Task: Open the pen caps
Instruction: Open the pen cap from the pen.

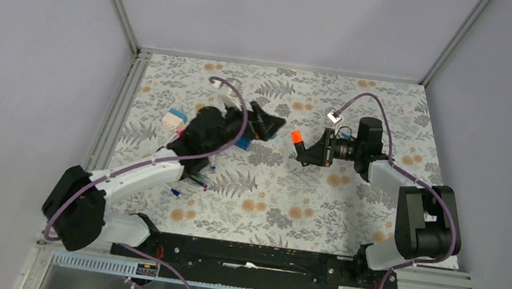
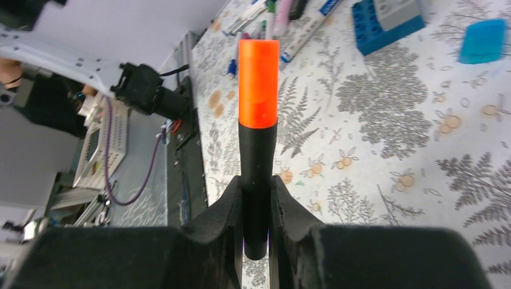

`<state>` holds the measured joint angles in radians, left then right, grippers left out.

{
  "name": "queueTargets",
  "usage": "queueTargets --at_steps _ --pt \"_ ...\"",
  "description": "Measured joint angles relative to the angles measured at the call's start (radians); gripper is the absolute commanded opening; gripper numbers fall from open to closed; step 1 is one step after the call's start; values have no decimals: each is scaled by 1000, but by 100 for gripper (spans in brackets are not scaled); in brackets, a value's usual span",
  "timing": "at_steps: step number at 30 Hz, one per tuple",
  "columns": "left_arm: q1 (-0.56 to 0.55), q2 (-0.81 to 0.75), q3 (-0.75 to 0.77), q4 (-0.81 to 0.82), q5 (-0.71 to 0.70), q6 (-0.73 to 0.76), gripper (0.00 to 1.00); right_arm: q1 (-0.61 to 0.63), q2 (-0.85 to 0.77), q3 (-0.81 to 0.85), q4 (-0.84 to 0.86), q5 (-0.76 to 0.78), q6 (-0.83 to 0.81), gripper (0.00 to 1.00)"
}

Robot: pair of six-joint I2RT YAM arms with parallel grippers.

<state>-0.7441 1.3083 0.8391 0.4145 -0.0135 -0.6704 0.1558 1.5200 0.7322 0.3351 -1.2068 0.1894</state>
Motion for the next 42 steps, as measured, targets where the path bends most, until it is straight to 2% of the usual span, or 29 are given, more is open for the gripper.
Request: queueTargets --at_steps 4,6,11,14,18,25,30,35,41,42 --pt "167 -40 -103 172 269 -11 99 2 19 -9 70 -98 36 0" --pt "211 -17 -124 234 387 -34 99 5 19 -19 99 -132 52 2" --pt "194 59 -127 361 570 -91 99 34 21 -26 132 -193 72 3" --pt "171 107 -128 436 622 -130 98 55 26 -26 138 -217 78 3" --pt "139 181 -127 504 663 -180 91 69 43 -26 142 -237 81 3" --pt "105 273 -125 563 694 -246 71 72 52 -25 142 -255 84 2" --pt "98 296 -120 605 706 -275 43 72 55 -21 142 -278 86 2" --pt "101 338 -117 644 711 -306 32 72 56 -16 141 -303 89 1" --pt "101 356 -114 660 715 -320 0 72 57 -15 139 -321 96 1" --pt "101 356 -114 661 715 -320 0 72 58 -15 138 -322 96 3"
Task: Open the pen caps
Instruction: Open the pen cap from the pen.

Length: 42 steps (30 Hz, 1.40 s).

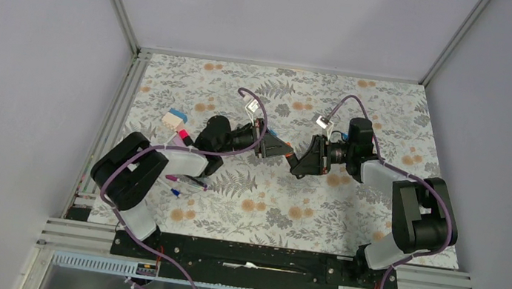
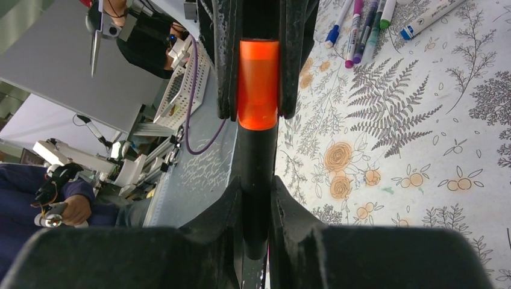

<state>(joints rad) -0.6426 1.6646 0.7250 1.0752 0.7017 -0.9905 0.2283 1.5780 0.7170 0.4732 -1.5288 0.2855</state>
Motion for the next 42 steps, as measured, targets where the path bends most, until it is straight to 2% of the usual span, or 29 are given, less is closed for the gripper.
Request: queueTargets --at_steps 7,12,18,26,27,30,37,42 --pt "0 5 0 12 0 -2 0 0 2 2 -1 -2 8 36" --pt "-6 16 3 47 9 -15 0 0 2 6 -8 5 19 44" --pt "-19 41 31 49 18 -20 0 0 2 17 -11 19 39 48" --pt "-25 48 48 29 25 -5 0 0 1 23 -10 21 63 40" --pt "-25 48 50 24 25 -3 0 0 1 23 -10 21 64 35" --pt "-25 48 53 8 21 17 0 1 0 23 -8 13 79 1" --pt "4 42 63 -6 20 6 0 3 -8 26 15 26 79 0" --pt "58 13 173 -164 90 59 0 13 -30 66 71 100 89 0"
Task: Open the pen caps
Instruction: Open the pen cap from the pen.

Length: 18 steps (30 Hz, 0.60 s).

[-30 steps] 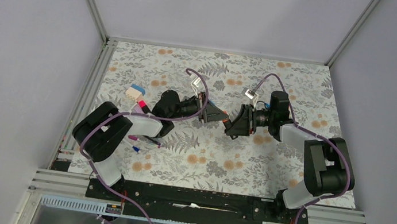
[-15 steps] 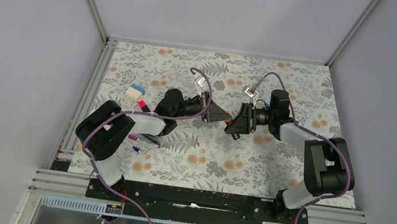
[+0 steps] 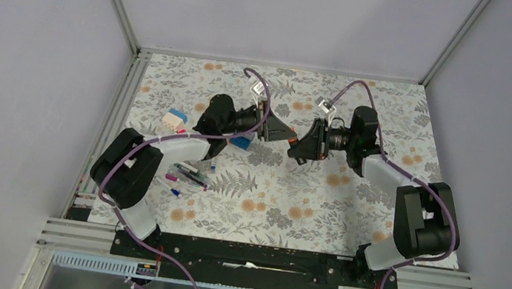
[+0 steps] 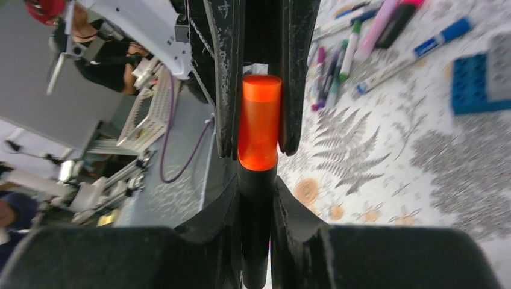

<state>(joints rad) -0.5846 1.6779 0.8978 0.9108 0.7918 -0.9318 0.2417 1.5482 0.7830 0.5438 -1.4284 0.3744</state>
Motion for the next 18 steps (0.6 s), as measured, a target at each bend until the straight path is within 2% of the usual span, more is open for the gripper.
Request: queueTargets --at_steps 3,9,11,16,18 --pt "31 -17 45 -36 21 12 0 6 -12 32 37 46 6 0" --pt "53 -43 37 -39 23 -5 0 27 -21 42 68 97 16 0" --pt "73 -61 19 -4 -42 -28 0 26 -22 29 51 64 6 0" --pt "279 -194 23 143 -279 -41 0 19 0 -44 -59 -18 -10 0" --pt "291 -227 37 181 -311 -37 0 19 3 -44 -72 -31 -13 0"
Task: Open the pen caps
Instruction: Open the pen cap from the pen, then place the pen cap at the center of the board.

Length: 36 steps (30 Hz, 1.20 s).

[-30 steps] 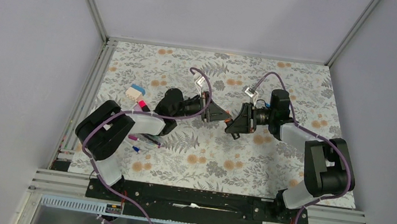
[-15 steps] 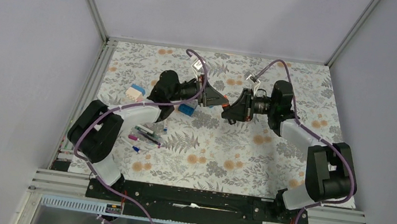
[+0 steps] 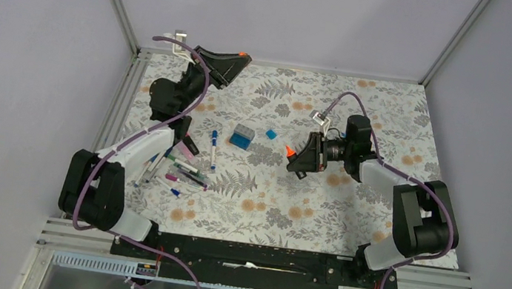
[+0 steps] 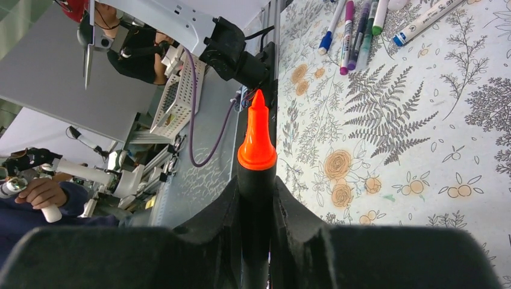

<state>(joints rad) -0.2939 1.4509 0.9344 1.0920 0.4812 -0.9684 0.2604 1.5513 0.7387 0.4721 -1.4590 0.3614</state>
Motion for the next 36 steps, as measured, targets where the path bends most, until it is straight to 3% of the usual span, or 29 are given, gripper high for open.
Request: queueTargets --at_steps 5,9,13,19,25,36 --pt "-23 -14 27 -11 26 22 0 -21 -2 2 -51 2 -54 0" --pt "-27 -20 -3 -111 70 33 0 -137 -17 87 -346 117 -296 0" --pt "-67 -37 -82 -299 74 89 0 -251 -52 170 -566 338 -526 0" --pt "-284 2 -72 -679 -54 269 0 -403 -89 174 -669 508 -629 0" --pt "-421 225 85 -949 -250 385 0 -450 -89 174 -694 560 -647 0" --pt "-451 576 450 -1215 -490 480 6 -455 -89 174 -708 562 -658 0"
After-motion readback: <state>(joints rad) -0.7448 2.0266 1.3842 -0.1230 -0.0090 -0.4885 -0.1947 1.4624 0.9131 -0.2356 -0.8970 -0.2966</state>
